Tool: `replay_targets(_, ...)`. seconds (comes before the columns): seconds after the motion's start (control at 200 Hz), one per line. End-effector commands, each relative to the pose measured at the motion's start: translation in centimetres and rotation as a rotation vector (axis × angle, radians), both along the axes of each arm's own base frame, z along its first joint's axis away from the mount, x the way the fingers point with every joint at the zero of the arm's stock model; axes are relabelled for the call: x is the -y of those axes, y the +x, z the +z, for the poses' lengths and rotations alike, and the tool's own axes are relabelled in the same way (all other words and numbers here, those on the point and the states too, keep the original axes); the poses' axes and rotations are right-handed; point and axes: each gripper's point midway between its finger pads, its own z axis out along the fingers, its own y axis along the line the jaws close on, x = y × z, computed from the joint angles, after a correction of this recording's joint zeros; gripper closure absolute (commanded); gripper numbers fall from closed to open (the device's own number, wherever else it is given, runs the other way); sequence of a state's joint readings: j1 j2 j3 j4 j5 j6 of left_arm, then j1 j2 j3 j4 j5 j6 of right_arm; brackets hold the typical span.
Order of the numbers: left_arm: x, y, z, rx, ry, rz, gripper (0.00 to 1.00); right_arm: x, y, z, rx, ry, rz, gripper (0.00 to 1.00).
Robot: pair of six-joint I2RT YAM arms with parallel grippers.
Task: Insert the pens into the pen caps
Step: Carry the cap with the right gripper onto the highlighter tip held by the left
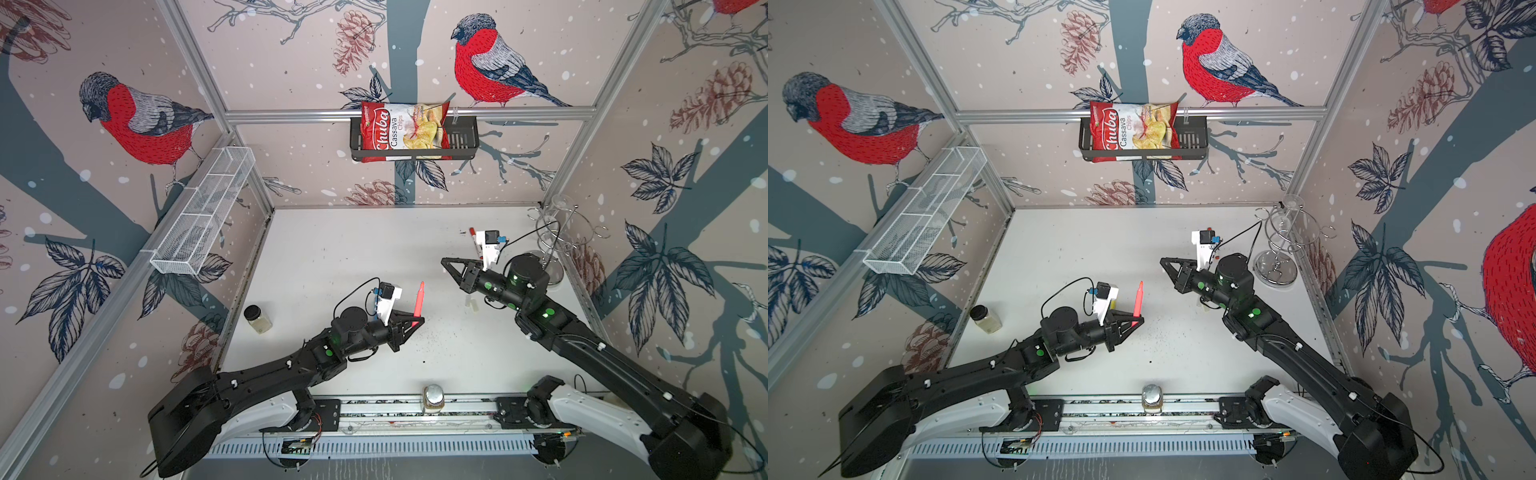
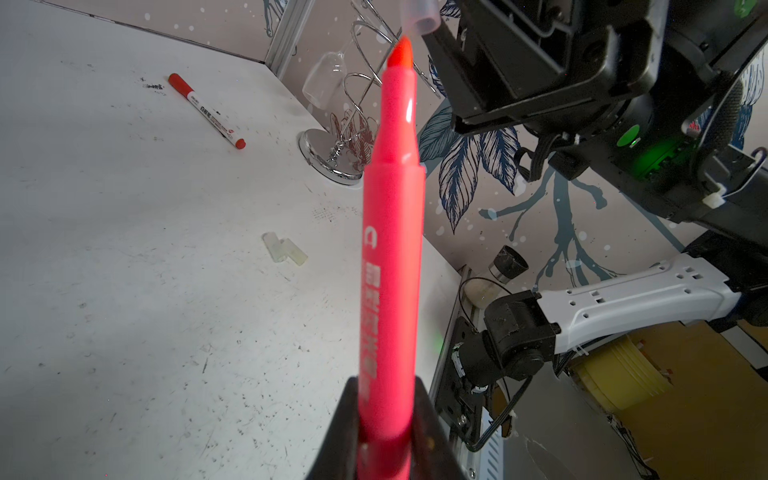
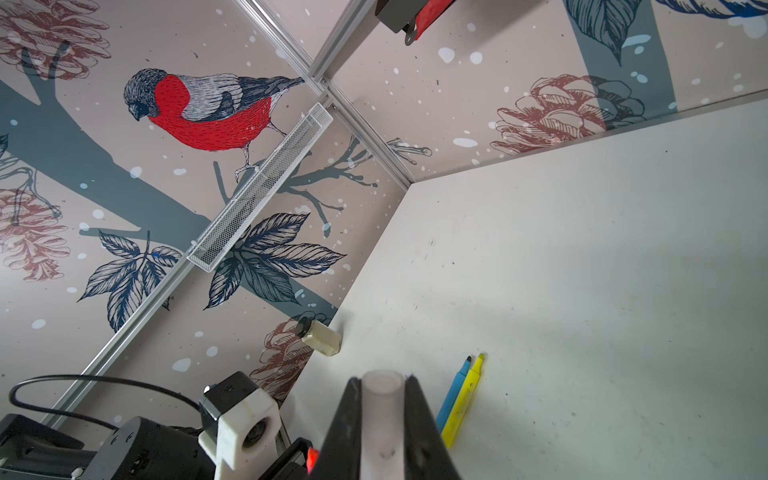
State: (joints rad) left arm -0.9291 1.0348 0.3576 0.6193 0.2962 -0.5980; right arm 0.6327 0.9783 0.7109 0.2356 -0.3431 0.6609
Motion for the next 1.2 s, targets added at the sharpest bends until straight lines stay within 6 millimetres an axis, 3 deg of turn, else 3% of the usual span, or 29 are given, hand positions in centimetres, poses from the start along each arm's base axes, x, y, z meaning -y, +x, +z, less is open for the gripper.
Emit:
replay_targets(0.0, 0.5, -0.2, 2.0, 0.046, -0.059, -0.024, 1.00, -0.4, -0.1, 1.4, 0.041, 0.046, 0.007, 0.91)
replay_targets(0.65, 1.1, -0.3, 2.2, 0.052, -0.071, -0.031, 1.00, -2.8, -1.4, 1.6, 0.053, 0.072, 0.072, 0.91)
replay_targets(1.196, 1.1, -0.1, 2.6, 0.063, -0.074, -0.020, 1.00, -3.6, -2.1, 1.5, 0.053, 0.074, 0.097, 0.92)
